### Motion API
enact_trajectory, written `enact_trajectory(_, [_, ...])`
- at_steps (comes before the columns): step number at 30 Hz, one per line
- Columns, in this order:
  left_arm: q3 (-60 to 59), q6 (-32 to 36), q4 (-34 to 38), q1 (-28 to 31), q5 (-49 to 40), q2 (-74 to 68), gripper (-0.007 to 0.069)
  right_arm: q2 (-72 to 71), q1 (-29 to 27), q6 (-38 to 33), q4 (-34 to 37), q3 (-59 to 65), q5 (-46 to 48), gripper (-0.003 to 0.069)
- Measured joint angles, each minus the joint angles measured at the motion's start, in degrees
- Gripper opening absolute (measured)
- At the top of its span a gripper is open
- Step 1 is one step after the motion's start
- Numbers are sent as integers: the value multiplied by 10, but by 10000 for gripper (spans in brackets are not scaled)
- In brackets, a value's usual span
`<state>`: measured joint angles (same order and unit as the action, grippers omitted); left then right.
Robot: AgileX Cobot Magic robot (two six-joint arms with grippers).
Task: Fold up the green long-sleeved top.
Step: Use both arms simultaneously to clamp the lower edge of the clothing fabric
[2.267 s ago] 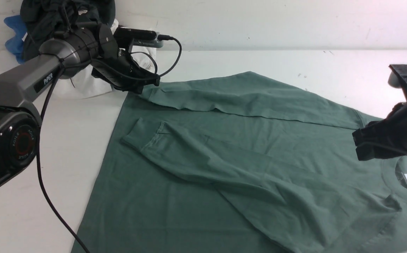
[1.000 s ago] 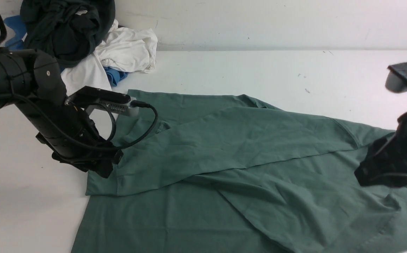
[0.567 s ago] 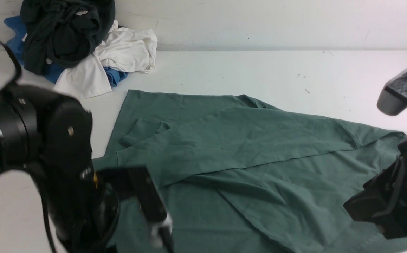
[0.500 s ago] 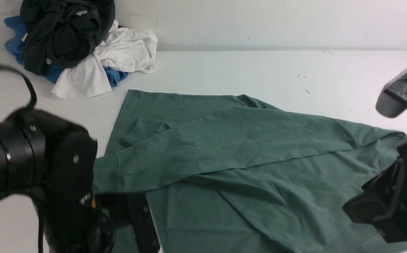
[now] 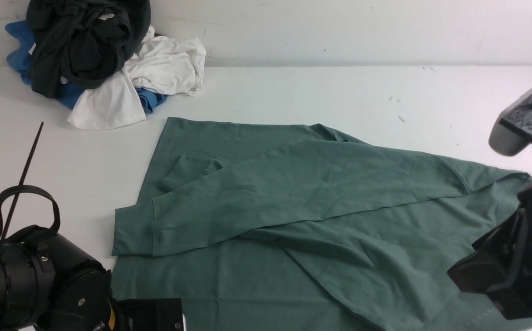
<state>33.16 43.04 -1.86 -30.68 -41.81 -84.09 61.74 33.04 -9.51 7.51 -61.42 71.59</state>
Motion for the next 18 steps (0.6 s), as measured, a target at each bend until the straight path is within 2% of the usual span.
enact_trajectory(7, [0, -1, 7, 0, -3, -1, 182, 0, 0, -7, 0, 0, 0, 323])
enact_trajectory(10, [0, -1, 14, 0, -7, -10, 127, 0, 0, -9, 0, 0, 0, 323])
enact_trajectory(15, [3, -6, 19, 0, -11, -13, 132, 0, 0, -11, 0, 0, 0, 323])
enact_trajectory(18, [4, -9, 29, 0, -20, -13, 210, 0, 0, -11, 0, 0, 0, 323])
